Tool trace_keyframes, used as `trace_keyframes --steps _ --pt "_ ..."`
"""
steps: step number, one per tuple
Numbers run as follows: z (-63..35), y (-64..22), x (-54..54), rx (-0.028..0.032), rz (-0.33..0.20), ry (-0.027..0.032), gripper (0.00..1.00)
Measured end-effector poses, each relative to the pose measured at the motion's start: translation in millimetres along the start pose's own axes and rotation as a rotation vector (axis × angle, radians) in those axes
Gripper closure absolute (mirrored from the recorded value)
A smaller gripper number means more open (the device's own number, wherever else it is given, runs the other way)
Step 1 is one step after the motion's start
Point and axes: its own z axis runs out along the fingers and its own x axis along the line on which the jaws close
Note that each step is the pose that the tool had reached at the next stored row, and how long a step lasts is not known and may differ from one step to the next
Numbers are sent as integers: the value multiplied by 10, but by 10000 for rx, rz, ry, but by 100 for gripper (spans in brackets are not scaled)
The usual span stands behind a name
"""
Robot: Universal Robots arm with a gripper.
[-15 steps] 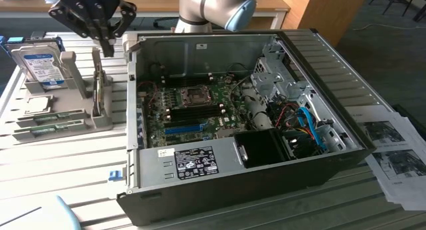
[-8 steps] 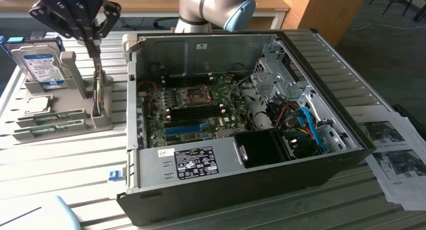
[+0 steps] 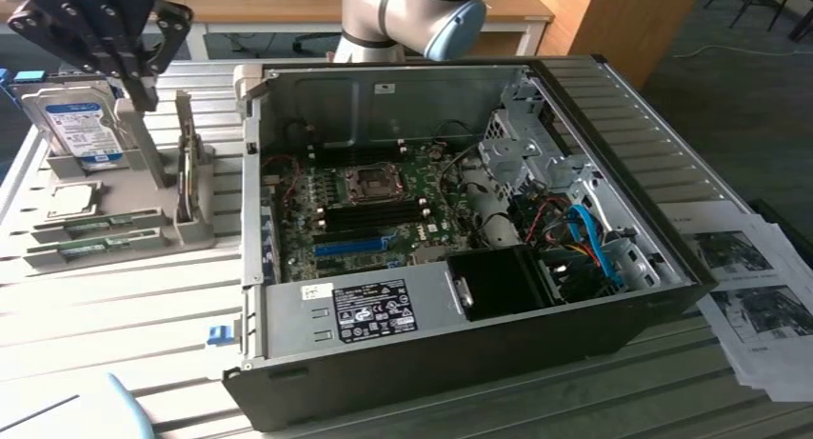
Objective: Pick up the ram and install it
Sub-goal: 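Reach for the ram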
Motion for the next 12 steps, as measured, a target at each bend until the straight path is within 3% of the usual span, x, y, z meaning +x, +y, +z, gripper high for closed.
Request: trace_keyframes --steps 12 --pt "-9 -28 377 0 -2 0 91"
